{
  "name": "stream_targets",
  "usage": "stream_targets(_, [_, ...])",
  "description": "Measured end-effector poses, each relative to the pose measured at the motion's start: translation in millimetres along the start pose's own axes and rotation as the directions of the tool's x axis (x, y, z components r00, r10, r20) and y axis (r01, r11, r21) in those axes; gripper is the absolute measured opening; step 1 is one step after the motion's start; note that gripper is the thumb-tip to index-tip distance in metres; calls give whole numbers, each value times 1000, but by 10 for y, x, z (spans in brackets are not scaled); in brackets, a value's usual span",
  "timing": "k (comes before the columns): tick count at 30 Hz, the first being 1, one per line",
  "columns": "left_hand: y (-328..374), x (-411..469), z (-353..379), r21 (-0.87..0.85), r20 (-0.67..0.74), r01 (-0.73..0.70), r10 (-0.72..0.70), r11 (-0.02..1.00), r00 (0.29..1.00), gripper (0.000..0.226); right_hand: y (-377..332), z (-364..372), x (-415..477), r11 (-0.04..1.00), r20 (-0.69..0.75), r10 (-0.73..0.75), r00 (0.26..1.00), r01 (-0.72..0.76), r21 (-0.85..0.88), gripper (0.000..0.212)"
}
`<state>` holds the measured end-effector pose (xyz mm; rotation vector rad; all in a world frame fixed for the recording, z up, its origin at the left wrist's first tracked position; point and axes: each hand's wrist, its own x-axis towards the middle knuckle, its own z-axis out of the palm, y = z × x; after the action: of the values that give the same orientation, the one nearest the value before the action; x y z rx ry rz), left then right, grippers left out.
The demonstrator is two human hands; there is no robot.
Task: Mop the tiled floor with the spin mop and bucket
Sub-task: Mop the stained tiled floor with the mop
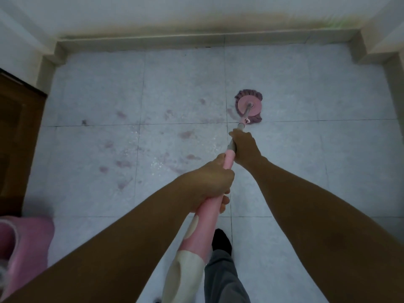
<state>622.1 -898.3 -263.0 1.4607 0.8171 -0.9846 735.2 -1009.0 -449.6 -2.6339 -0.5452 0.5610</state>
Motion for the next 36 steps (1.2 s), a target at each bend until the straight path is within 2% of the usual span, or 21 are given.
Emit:
stream_targets(4, [-428,-422,-132,-49,-18,43,-44,998,999,56,-473,187,-414,999,74,-29,997,25,44,50])
stream_targets(8, [-959,-1027,-288,-75,-35,71,-74,995,997,44,-1071,376,-1049,994,97,-34,995,23,106,47])
stream_targets(11, [-1446,-1537,-391,-54,-34,111,-113,992,993,26,-1551,587,-1671,992,118,-36,992,21,122,42])
stream_targets(15, [-2008,-2138,-540,16,-6,168,-168,986,986,27,-2115,813,-2419,987,110,-50,993,32,159,33])
stream_targets(17, [-2185,-2354,-616,52,-3,214,-214,975,977,20,-2327,894,-2682,992,149,-62,987,44,122,33])
stream_targets(20, [-2394,-2533,-701,74,-23,258,-257,963,966,25,-2546,958,-2914,998,218,-52,975,44,41,18])
stream_targets(22, [-2469,-2602,-714,63,-33,260,-258,964,966,25,-2602,988,-2980,999,248,-45,968,41,21,13])
stream_targets(27, [-2400,-2496,-791,69,-53,268,-264,961,963,23,-2532,1106,-2839,995,210,-3,978,-17,95,19])
stream_targets(29, [-2355,-2375,-821,87,-48,216,-213,973,976,22,-2501,1091,-2690,987,193,17,981,-48,156,24])
stream_targets(33, [-2223,-1998,-842,84,-42,107,-104,991,994,31,-2294,1010,-2277,993,135,28,990,-43,107,26])
stream_targets(36, [-1931,-1628,-935,60,-45,98,-95,993,994,37,-2113,908,-1847,995,80,23,997,-31,98,33])
